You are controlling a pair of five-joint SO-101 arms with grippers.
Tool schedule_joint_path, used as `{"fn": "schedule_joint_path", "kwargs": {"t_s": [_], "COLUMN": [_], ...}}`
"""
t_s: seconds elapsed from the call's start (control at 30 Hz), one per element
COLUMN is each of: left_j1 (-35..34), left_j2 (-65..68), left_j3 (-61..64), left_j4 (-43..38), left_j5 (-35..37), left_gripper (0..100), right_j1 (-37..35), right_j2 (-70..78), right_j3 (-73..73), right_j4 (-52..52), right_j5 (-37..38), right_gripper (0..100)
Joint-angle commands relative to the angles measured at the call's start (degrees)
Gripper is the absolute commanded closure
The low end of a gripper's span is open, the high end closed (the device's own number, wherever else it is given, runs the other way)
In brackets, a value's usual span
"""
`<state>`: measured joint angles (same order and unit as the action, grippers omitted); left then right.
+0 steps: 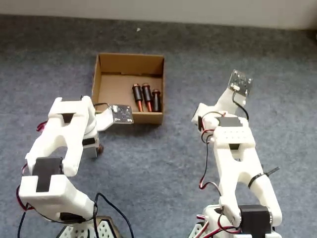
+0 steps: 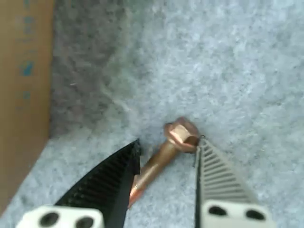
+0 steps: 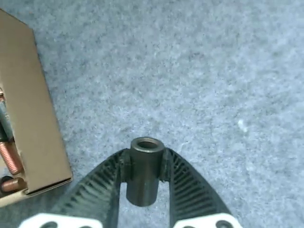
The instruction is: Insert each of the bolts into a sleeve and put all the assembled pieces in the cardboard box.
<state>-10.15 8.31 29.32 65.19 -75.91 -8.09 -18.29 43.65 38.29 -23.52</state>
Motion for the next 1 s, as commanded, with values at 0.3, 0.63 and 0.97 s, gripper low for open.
{"fn": "schedule_joint_path", "kwargs": {"t_s": [0.3, 0.63, 0.97], "left_j1": [2.9, 3.1, 4.5], "left_j2": [-0.7, -19.4, -45.1], "left_j3": [0.0, 6.7, 21.2], "left_j4": [-0.6, 4.0, -0.7], "left_j5": [-6.5, -3.3, 9.5], "left_gripper": [98, 99, 99], "right_j1": [0.7, 0.7, 0.7], "right_j2": [-2.8, -3.3, -3.4], "right_j3": [-0.2, -0.2, -0.1], "right_j4": [-1.4, -1.3, -1.3], "right_j5": [0.4, 0.4, 0.5], "right_gripper": [99.4, 99.4, 99.4]}}
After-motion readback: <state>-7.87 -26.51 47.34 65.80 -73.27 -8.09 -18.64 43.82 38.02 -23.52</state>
